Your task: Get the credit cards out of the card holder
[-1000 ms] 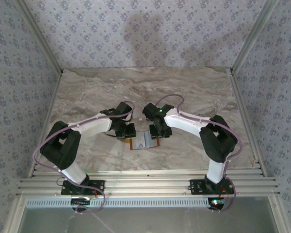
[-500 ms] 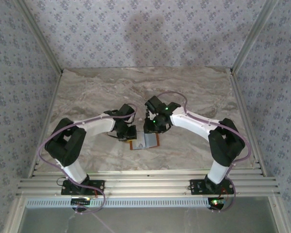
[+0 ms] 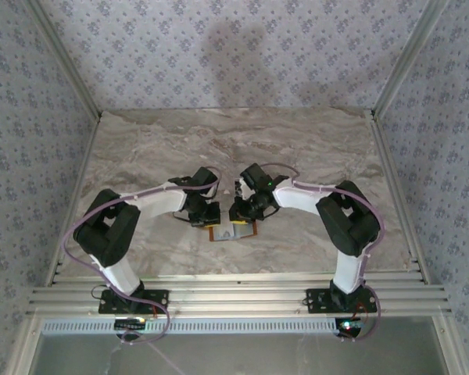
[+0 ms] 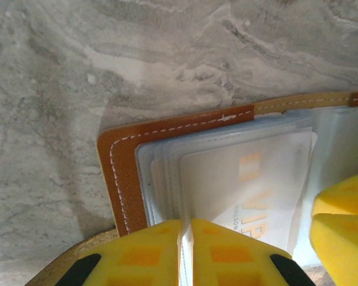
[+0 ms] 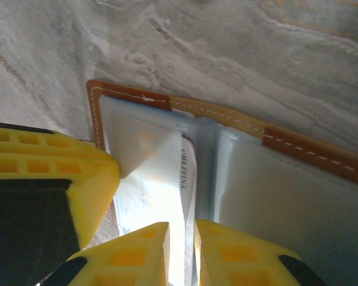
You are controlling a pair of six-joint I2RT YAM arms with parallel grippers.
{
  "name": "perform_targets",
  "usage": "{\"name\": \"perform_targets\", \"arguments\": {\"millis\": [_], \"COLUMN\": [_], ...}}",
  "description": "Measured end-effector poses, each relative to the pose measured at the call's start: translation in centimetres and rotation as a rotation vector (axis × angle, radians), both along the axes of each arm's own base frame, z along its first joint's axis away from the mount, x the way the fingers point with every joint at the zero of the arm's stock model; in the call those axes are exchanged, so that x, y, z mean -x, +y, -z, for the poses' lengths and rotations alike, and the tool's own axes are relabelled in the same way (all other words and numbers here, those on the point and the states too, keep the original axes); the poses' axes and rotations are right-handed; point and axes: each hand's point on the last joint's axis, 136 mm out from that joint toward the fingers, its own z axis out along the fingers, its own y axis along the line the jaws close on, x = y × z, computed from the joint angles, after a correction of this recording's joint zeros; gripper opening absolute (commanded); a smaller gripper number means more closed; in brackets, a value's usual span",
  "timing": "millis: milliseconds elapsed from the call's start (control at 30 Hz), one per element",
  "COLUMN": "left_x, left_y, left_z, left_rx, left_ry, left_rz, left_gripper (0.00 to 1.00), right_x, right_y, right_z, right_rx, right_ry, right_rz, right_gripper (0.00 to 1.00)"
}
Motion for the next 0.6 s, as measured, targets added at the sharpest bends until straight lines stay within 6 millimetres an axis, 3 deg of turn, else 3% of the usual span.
{"name": "perform_targets", "arguments": {"millis": [300,600], "left_x": [-0.25,-0.24], "left_y": [-0.16,-0.16], "left_z": [-0.03,-0.03], "left_rx": [0.000,0.000], "left_ry": [-0.006,-0.006], "left_rz": [0.007,0.007], "left_gripper": [0.13,0.13], "right_x": [0.14,0.19], "right_y": [0.14,0.15], "right_z": [0.58,0.79], "right_rx": [-0.025,-0.031], "right_ry": [0.014,0.022], "right_rz": [0.010,0.024], "right_gripper": [0.19,0.09]}}
